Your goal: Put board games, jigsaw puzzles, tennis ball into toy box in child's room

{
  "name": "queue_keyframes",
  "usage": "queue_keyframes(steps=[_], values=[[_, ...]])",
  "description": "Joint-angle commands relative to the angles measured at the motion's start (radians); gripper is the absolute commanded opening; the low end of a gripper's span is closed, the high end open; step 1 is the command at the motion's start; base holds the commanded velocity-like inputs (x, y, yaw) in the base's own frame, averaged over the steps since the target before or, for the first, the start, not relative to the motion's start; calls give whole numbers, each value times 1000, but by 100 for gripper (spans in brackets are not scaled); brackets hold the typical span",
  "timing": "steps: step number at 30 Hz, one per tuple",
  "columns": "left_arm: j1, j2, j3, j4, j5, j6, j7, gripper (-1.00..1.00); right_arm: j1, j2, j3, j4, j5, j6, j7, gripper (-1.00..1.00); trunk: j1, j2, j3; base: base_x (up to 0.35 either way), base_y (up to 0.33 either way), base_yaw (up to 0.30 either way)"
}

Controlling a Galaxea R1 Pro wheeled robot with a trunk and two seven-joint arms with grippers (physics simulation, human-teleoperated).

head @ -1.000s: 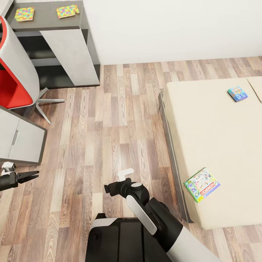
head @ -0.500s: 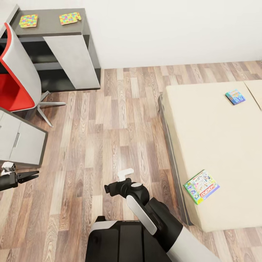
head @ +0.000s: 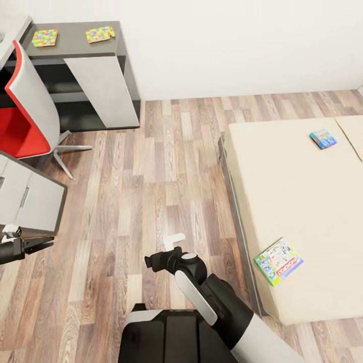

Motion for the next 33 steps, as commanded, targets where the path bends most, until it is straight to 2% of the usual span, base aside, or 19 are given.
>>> queue_keyframes(steps=[1, 33], values=[[0, 0, 0, 0, 0, 11, -4, 100, -1, 0, 1, -1, -11, 2, -10, 100, 1, -2, 1, 0, 0, 0], [0, -1, 0, 0, 0, 10, -4, 100, -1, 0, 1, -1, -7, 1, -10, 100, 1, -2, 53, 0, 0, 0]])
